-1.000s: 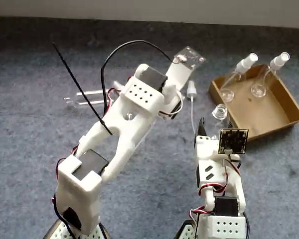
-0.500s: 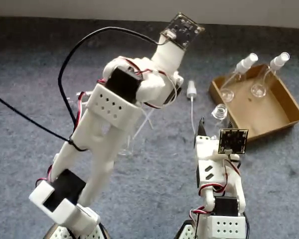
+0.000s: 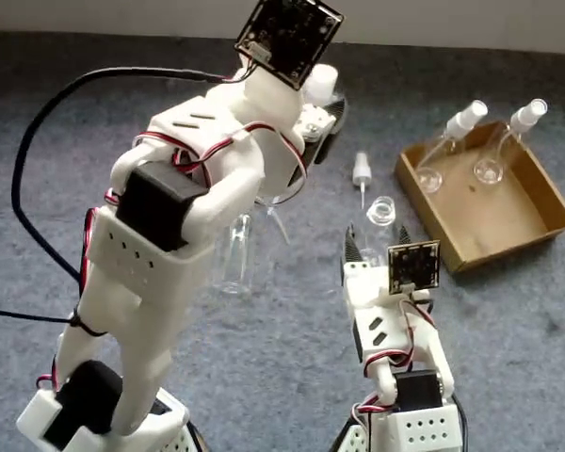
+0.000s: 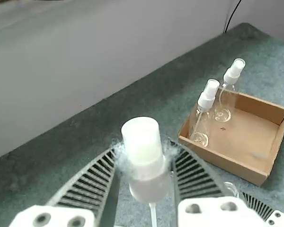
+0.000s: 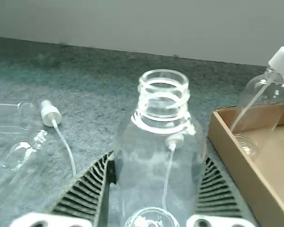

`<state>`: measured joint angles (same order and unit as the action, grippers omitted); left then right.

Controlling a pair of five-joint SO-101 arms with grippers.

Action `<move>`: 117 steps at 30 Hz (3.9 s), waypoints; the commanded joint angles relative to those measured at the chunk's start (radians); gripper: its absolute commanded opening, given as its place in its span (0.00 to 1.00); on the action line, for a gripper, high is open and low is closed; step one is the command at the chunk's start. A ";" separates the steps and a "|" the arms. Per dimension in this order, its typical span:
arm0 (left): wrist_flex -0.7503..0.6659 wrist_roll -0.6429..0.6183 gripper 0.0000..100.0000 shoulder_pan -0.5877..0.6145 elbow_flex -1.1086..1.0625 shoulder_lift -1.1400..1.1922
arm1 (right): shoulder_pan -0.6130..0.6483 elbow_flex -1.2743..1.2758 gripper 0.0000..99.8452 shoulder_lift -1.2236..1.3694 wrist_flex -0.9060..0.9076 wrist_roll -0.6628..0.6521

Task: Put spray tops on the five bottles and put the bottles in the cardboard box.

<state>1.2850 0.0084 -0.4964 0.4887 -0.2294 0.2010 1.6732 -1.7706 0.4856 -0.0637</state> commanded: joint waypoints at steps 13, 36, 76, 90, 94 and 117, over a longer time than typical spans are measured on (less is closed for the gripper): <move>-0.087 -0.226 0.00 -0.002 0.038 -0.133 | 0.213 0.124 0.13 -0.028 -0.002 0.005; -1.023 -0.222 0.00 -0.064 -0.955 -0.538 | 0.209 0.124 0.13 -0.030 -0.004 0.002; -1.117 -0.221 0.00 -0.099 -1.230 -0.625 | 0.206 0.122 0.13 -0.030 -0.002 0.000; -1.220 -0.221 0.00 -0.082 -1.271 -0.631 | 0.206 0.120 0.13 -0.030 -0.002 0.000; -1.220 -0.221 0.00 -0.054 -1.259 -0.631 | 0.206 0.119 0.13 -0.028 0.004 0.000; -1.221 -0.087 0.00 -0.051 -1.259 -0.633 | 0.173 0.117 0.13 -0.021 0.004 0.000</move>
<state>0.0560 -0.0913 -0.5639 -0.8216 -0.8462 0.3913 1.6732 -1.7814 0.4872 -0.0637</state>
